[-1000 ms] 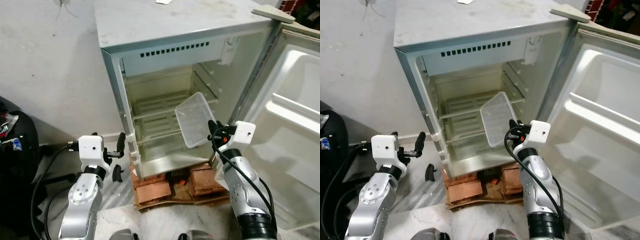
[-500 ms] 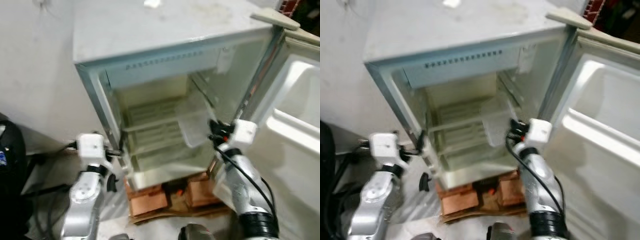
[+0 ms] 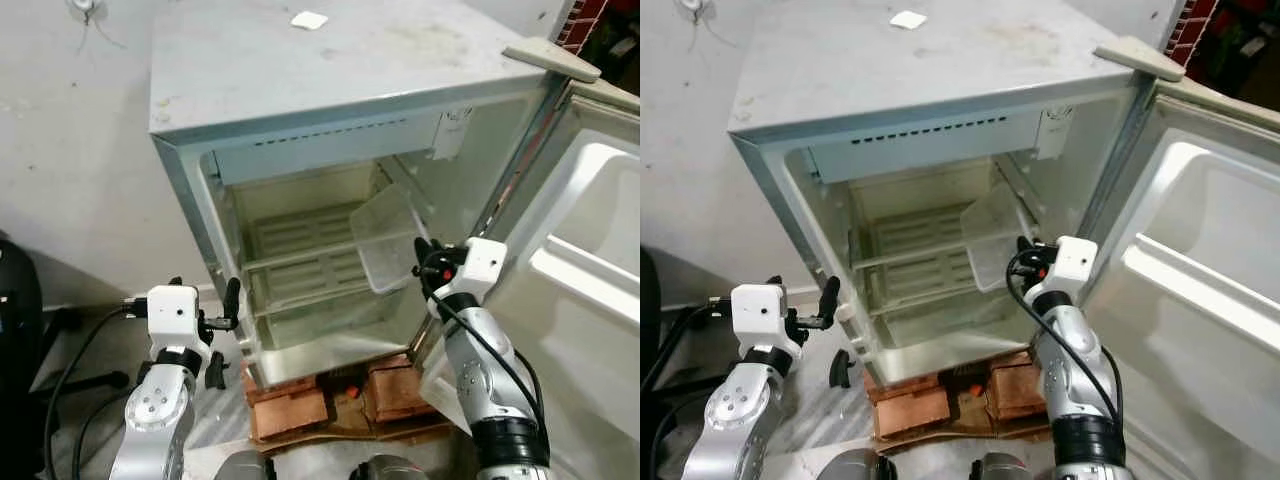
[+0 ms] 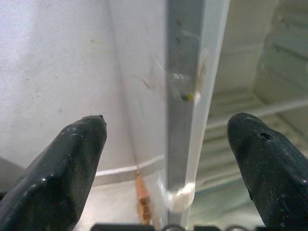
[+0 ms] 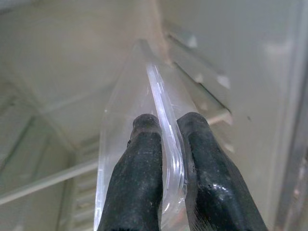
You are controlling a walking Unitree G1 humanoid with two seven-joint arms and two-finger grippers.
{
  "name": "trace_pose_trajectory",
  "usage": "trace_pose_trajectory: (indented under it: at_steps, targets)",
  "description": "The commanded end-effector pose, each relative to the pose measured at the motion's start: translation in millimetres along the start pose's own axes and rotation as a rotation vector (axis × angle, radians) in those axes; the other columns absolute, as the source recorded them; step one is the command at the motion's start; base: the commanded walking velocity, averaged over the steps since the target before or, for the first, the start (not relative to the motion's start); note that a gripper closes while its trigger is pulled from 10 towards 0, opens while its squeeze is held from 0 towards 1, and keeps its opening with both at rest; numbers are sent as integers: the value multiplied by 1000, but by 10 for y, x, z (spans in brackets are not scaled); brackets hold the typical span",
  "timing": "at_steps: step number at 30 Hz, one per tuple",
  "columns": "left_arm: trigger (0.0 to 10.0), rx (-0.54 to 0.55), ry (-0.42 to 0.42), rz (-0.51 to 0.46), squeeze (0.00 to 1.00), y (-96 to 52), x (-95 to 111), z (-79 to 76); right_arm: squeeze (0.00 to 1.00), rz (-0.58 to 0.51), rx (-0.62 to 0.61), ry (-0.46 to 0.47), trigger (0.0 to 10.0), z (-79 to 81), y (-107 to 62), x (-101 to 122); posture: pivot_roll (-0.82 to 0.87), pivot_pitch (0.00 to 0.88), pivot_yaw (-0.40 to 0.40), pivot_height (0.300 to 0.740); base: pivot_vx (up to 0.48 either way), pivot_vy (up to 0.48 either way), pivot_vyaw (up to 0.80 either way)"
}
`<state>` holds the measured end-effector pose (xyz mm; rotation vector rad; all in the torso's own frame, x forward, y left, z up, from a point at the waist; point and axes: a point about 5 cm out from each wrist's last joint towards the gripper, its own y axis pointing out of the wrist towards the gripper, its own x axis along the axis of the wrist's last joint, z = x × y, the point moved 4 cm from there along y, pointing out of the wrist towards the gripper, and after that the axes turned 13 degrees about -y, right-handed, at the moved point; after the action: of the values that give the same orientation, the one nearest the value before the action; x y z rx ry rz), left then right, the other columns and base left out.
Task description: Restocking fridge
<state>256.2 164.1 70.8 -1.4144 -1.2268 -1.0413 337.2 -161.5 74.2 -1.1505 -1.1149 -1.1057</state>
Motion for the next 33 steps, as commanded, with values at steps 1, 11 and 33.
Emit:
trace_pose_trajectory:
  at_steps: [1,11,33]
  targets:
    - [10000,-10,38,-8,0,-31,45,-8,0,-5,-16,-4,10000,-29,63,43,45,106,7,740,0,0,0]
    - [10000,-23,145,-11,0,-230,136,15,0,34,-35,31,10000,-80,433,145,123,157,-27,740,0,-64,0]
    - [10000,9,136,17,0,-362,244,-12,0,37,-27,177,10000,302,881,520,227,226,-44,740,0,-55,0]
